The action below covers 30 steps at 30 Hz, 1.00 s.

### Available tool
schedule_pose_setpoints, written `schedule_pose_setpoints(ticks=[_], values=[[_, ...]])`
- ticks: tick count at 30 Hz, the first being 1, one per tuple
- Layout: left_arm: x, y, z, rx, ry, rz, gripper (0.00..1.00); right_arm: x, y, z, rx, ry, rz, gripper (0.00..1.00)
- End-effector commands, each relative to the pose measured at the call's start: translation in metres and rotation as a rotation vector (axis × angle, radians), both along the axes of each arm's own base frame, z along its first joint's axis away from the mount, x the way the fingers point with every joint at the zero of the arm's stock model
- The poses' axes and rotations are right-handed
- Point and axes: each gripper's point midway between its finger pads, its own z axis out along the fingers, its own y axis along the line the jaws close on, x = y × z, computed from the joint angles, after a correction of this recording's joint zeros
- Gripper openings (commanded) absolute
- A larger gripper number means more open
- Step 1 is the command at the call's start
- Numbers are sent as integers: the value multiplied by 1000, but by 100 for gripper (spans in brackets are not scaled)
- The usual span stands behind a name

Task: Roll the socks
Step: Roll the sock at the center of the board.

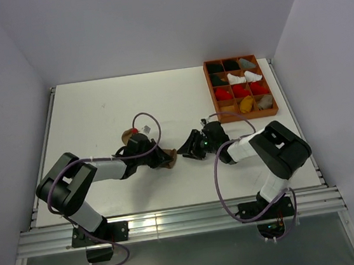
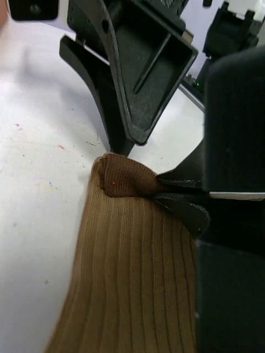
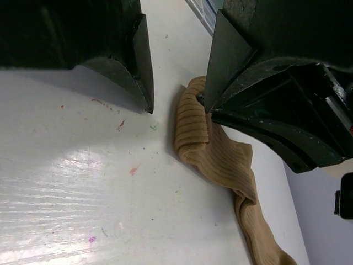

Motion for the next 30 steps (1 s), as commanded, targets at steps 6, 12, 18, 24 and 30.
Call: schedule_pose_setpoints(ticks=[6, 12, 18, 24, 30], values=[[-13, 7, -9, -95, 87, 78, 1, 4, 23, 1, 43, -12, 52, 49], [-16, 10, -12, -112, 108, 107, 1, 0, 28, -11, 42, 18, 72, 49], [-17, 16, -11, -136, 115, 135, 1, -2, 34, -26, 17, 46, 107, 49], [-18, 19, -13, -173, 138, 139, 1, -4, 38, -31, -4, 41, 152, 49], [-20, 22, -15, -168, 140, 132, 1, -3, 35, -33, -55, 34, 171, 16]])
